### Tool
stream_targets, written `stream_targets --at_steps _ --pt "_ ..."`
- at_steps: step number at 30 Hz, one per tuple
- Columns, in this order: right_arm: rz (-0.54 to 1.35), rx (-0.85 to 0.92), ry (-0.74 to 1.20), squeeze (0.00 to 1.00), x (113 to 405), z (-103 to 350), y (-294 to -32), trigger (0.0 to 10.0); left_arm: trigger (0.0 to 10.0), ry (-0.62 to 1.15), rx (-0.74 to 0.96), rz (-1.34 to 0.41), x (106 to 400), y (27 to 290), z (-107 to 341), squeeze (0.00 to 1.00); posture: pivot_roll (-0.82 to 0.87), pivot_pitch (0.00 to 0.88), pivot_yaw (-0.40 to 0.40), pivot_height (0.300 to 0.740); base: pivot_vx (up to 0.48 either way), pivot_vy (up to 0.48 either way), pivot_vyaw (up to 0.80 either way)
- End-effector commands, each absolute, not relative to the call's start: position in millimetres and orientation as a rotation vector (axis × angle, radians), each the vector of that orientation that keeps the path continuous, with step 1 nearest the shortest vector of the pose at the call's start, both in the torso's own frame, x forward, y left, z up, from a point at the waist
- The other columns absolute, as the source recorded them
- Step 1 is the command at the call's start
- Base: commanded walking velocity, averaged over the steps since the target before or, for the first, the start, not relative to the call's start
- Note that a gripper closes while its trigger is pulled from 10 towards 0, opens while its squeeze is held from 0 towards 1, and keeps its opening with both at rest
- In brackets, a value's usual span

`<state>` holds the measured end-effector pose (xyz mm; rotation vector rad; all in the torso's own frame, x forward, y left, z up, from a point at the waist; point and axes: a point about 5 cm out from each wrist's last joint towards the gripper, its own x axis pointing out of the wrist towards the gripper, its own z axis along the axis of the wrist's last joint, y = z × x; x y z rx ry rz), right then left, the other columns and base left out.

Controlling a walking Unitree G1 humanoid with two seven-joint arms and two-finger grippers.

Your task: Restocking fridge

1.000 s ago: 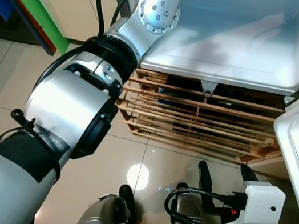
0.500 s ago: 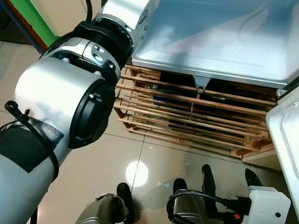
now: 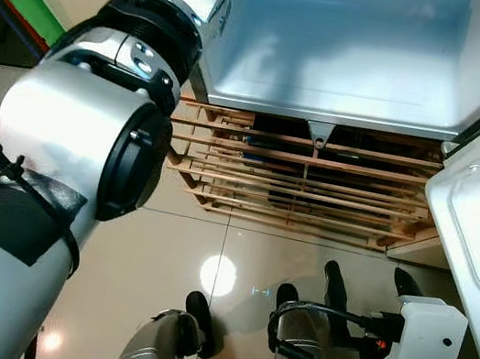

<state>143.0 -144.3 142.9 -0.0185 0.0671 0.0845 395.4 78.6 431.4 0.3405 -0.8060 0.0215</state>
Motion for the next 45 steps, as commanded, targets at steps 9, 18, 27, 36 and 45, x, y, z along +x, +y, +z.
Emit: stream_targets --at_steps 9,18,27,36,45 --pt "0.091 -0.023 0.112 0.0 141 134 -141 10.0 10.0 -0.874 0.449 0.088 390 85 446 1.0 -0.53 0.405 0.17 0.74 0.0 0.0 0.0" --pt "0.091 -0.022 0.106 0.0 143 132 -140 10.0 10.0 -1.012 0.453 0.13 373 79 478 1.0 -0.53 0.386 0.173 0.74 0.0 0.0 0.0" --pt "0.106 -0.02 0.102 0.0 150 129 -140 10.0 10.0 -0.903 0.248 -0.237 375 34 456 1.0 -0.5 0.374 0.157 0.74 0.0 0.0 0.0" --pt "0.121 -0.021 0.086 0.0 156 131 -139 10.0 10.0 -0.947 0.195 -0.447 365 7 446 0.47 -0.47 0.352 0.149 0.74 0.0 0.0 0.0" --pt "0.126 -0.02 0.072 0.0 161 132 -138 10.0 10.0 -0.919 0.122 -0.506 366 4 438 0.0 -0.46 0.341 0.148 0.74 0.0 0.0 0.0"
